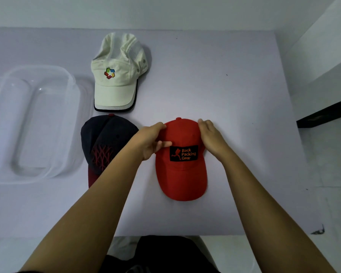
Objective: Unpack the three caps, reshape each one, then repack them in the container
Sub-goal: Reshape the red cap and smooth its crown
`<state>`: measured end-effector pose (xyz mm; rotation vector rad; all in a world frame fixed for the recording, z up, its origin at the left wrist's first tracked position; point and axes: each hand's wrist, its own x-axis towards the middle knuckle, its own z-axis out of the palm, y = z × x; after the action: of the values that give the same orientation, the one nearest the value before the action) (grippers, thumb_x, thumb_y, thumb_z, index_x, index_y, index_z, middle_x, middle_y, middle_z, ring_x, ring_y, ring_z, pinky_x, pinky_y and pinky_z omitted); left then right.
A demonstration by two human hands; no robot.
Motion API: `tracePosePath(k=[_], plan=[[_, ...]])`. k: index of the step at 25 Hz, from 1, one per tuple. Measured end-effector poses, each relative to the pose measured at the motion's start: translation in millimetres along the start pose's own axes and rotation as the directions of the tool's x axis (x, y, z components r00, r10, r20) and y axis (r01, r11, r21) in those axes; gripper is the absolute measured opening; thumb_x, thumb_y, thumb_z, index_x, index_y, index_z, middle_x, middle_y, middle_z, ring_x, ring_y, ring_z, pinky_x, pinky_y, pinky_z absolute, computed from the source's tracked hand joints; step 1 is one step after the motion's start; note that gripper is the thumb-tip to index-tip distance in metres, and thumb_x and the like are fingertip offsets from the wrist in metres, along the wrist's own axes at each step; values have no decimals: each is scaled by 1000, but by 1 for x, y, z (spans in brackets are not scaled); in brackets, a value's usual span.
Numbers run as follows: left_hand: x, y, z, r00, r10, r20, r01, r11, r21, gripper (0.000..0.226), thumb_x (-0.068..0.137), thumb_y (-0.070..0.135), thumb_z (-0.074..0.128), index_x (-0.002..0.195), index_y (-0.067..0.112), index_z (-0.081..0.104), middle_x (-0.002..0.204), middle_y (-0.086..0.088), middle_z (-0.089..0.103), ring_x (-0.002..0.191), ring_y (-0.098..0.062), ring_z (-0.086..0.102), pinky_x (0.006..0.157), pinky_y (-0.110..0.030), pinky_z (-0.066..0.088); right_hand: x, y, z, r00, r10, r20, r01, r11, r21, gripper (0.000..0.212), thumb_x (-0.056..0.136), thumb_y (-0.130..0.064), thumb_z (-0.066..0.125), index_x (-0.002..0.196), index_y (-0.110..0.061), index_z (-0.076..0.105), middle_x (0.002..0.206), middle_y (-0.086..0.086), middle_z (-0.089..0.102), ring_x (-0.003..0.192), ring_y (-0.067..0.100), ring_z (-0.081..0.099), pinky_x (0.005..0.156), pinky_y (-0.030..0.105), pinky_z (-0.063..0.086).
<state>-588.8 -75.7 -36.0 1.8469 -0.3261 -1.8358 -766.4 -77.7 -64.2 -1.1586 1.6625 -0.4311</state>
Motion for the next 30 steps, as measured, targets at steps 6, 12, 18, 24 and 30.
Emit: tracePosePath(k=[6, 12, 18, 24, 30], plan=[[7, -1, 1, 991, 82, 108, -86, 996, 30, 26, 94, 24, 57, 73, 16, 43, 73, -1, 54, 33, -5, 53, 26, -11, 28, 8, 8, 6, 990, 10, 143, -32, 987, 157, 34, 96, -44, 41, 92, -14, 58, 97, 2, 60, 91, 16, 54, 84, 33, 44], [11, 0, 0, 990, 134, -51, -136, 990, -37, 19, 93, 25, 57, 84, 9, 53, 79, -5, 60, 36, -7, 58, 29, -13, 34, 13, 6, 3, 989, 62, -133, -81, 987, -140, 41, 82, -67, 45, 76, -28, 57, 88, -10, 63, 94, 14, 56, 94, 40, 36], [20, 2, -7, 976, 188, -113, -164, 967, 195, 26, 92, 28, 56, 73, 13, 49, 76, -5, 55, 35, -6, 54, 31, -14, 34, 13, -1, -3, 991, 56, -121, -88, 957, -278, 51, 89, -62, 40, 60, -20, 48, 63, -5, 50, 78, 21, 53, 74, 33, 38], [18, -4, -7, 940, 315, -135, -271, 925, 268, 20, 90, 24, 53, 75, 11, 57, 72, -3, 57, 43, -11, 56, 48, -21, 50, -4, 15, -8, 974, 198, 112, -218, 952, 216, 40, 94, -55, 36, 107, -24, 57, 82, -8, 45, 58, 7, 35, 50, 20, 30], [13, -17, -4, 907, 382, -176, -308, 888, 340, 22, 95, 28, 47, 91, 8, 57, 71, -8, 61, 39, -6, 56, 47, -20, 51, -10, 23, 5, 998, 57, 25, -61, 976, 208, 40, 93, -56, 36, 88, -21, 54, 70, -8, 47, 63, 10, 45, 63, 26, 38]])
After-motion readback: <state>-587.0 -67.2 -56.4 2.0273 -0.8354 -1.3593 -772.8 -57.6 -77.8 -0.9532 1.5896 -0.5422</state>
